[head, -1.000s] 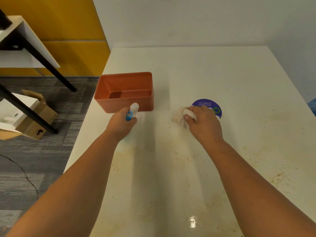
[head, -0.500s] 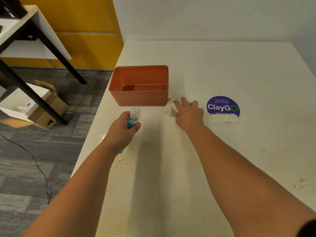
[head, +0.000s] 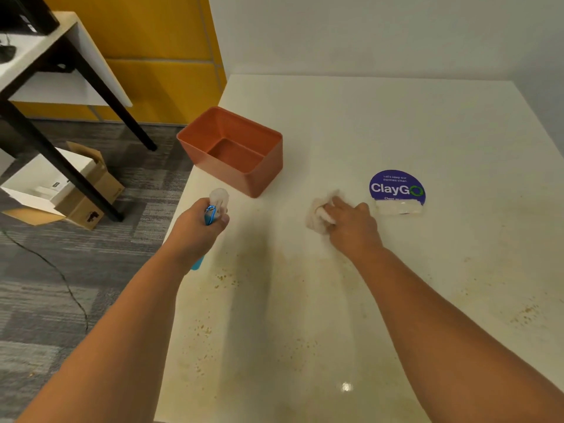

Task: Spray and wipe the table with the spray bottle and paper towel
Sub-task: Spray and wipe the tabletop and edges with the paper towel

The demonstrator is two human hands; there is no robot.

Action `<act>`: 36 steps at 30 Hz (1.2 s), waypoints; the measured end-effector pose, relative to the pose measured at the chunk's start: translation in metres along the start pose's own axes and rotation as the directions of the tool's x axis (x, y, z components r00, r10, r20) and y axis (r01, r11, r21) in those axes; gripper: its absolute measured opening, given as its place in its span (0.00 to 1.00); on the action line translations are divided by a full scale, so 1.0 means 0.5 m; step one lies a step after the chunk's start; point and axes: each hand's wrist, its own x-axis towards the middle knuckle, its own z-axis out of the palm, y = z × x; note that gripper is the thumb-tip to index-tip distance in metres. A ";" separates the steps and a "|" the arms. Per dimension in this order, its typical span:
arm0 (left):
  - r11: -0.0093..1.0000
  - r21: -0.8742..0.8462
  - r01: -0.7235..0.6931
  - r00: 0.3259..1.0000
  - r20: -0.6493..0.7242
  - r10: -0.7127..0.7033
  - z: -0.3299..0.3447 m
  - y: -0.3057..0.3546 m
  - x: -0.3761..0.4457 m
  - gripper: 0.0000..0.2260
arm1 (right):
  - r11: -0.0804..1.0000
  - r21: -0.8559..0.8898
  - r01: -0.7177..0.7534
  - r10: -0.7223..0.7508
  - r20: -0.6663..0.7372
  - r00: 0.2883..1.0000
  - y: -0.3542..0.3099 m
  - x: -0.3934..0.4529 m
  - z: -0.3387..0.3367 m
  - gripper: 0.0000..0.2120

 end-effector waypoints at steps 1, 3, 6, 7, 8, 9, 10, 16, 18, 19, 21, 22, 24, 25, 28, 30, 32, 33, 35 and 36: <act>1.000 -0.003 -0.002 1.000 0.003 0.002 0.002 0.004 0.004 0.09 | 1.000 -0.022 0.013 -0.013 0.016 1.000 -0.012 -0.008 0.014 0.19; 1.000 -0.011 -0.012 1.000 0.011 0.012 0.008 0.009 0.005 0.09 | 0.990 0.066 0.128 -0.131 0.045 0.990 -0.052 -0.042 0.030 0.22; 1.000 -0.021 -0.021 1.000 0.022 0.021 0.020 0.002 -0.004 0.10 | 0.908 0.301 0.290 -0.333 0.102 0.937 -0.089 -0.093 0.014 0.21; 1.000 -0.010 -0.017 1.000 0.026 0.017 0.021 -0.003 -0.009 0.10 | 0.883 0.363 0.298 -0.332 0.035 0.943 -0.086 -0.095 0.000 0.19; 1.000 -0.004 -0.012 1.000 0.028 0.012 0.021 -0.006 -0.013 0.09 | 0.875 0.401 0.272 -0.269 -0.065 0.961 -0.071 -0.086 -0.007 0.18; 1.000 -0.010 -0.008 0.999 0.031 0.008 0.019 -0.012 -0.016 0.08 | 0.893 0.402 0.201 -0.161 -0.130 0.978 -0.051 -0.071 -0.012 0.18; 1.000 -0.022 -0.004 0.999 0.032 0.005 0.017 -0.017 -0.019 0.07 | 0.927 0.362 0.099 -0.054 -0.131 0.990 -0.029 -0.052 -0.016 0.19; 0.998 -0.028 0.048 0.999 0.016 -0.048 -0.005 -0.038 -0.036 0.14 | 1.000 -0.020 0.010 -0.009 0.038 0.999 -0.047 -0.030 0.026 0.20; 0.998 -0.035 0.059 0.998 0.009 -0.059 -0.010 -0.040 -0.047 0.17 | 0.983 0.082 0.164 -0.169 0.060 0.984 -0.095 -0.062 0.038 0.21; 0.998 -0.031 0.059 0.998 0.007 -0.059 -0.013 -0.041 -0.053 0.18 | 0.959 0.138 0.248 -0.261 0.090 0.961 -0.115 -0.080 0.043 0.21; 0.998 -0.023 0.061 0.998 0.007 -0.060 -0.021 -0.042 -0.065 0.19 | 0.912 0.300 0.279 -0.342 0.181 0.922 -0.132 -0.102 0.035 0.19; 0.998 -0.023 0.061 0.998 0.009 -0.060 -0.025 -0.043 -0.069 0.19 | 0.901 0.381 0.209 -0.299 0.195 0.934 -0.127 -0.099 0.026 0.19; 0.997 -0.033 0.065 0.998 0.014 -0.064 -0.033 -0.049 -0.078 0.20 | 0.910 0.394 0.127 -0.169 0.074 0.983 -0.104 -0.075 0.017 0.18; 0.997 -0.041 0.070 0.997 0.018 -0.070 -0.037 -0.053 -0.083 0.21 | 0.945 0.301 0.124 -0.128 -0.007 0.992 -0.090 -0.059 0.015 0.17; 0.995 -0.045 0.093 0.995 0.023 -0.092 -0.045 -0.065 -0.092 0.22 | 0.999 0.003 0.039 -0.039 0.041 0.998 -0.081 -0.021 0.024 0.17; 0.994 -0.049 0.098 0.995 0.028 -0.096 -0.046 -0.076 -0.096 0.22 | 0.998 -0.019 0.063 -0.061 0.079 0.995 -0.112 -0.027 0.041 0.18; 0.994 -0.056 0.091 0.996 0.027 -0.090 -0.047 -0.085 -0.100 0.21 | 0.984 0.038 0.175 -0.177 0.067 0.982 -0.149 -0.052 0.060 0.19; 0.994 -0.061 0.092 0.995 0.029 -0.090 -0.049 -0.088 -0.101 0.20 | 0.964 0.074 0.257 -0.262 0.075 0.962 -0.166 -0.066 0.068 0.20; 0.993 -0.068 0.093 0.995 0.028 -0.092 -0.053 -0.092 -0.103 0.19 | 0.908 0.221 0.357 -0.388 0.121 0.914 -0.185 -0.081 0.070 0.18; 0.993 -0.072 0.089 0.996 0.025 -0.088 -0.054 -0.094 -0.103 0.18 | 0.892 0.304 0.335 -0.383 0.113 0.917 -0.185 -0.079 0.062 0.16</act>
